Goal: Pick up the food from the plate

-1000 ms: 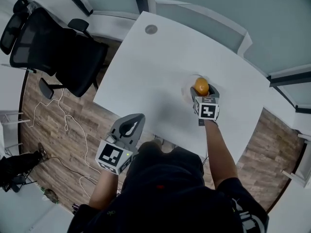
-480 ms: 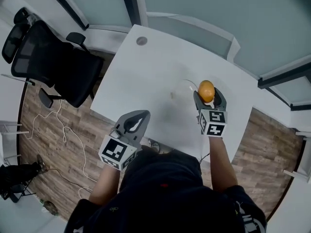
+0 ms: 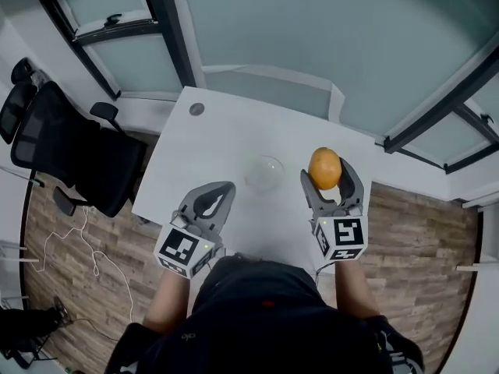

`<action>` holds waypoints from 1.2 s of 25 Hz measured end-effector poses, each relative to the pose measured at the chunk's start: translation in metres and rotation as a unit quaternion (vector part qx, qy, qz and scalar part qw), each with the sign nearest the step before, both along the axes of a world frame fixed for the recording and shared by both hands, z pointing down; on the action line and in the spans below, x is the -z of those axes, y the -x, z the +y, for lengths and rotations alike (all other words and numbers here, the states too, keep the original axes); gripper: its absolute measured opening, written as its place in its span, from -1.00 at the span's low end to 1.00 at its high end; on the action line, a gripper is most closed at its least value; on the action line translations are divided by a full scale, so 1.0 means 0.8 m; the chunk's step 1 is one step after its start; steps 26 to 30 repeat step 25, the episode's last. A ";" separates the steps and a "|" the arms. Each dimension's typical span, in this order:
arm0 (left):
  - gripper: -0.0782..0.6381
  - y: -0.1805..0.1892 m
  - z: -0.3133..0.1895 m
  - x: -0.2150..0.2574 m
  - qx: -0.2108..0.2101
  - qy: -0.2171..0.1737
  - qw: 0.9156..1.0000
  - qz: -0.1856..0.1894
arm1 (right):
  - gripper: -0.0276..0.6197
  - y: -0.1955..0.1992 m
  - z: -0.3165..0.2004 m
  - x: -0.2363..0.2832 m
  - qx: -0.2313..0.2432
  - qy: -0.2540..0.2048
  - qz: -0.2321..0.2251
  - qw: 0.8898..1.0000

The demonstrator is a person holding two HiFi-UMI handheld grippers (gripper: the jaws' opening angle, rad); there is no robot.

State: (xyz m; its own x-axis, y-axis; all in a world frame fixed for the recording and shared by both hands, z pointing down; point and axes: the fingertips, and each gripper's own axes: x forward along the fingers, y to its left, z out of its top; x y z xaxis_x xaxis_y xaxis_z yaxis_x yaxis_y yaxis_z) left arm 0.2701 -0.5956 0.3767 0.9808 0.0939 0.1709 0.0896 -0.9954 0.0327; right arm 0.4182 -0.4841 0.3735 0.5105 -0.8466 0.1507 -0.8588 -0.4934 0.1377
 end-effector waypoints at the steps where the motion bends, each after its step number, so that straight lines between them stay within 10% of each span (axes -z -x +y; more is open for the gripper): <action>1: -0.72 -0.002 0.004 0.009 -0.002 -0.006 1.000 0.008 | 0.20 0.005 0.006 0.011 0.003 -0.004 0.008 1.000; 30: -0.72 0.019 -0.004 0.033 0.047 -0.013 0.998 0.033 | 0.20 0.029 0.001 0.071 0.062 -0.038 0.036 0.997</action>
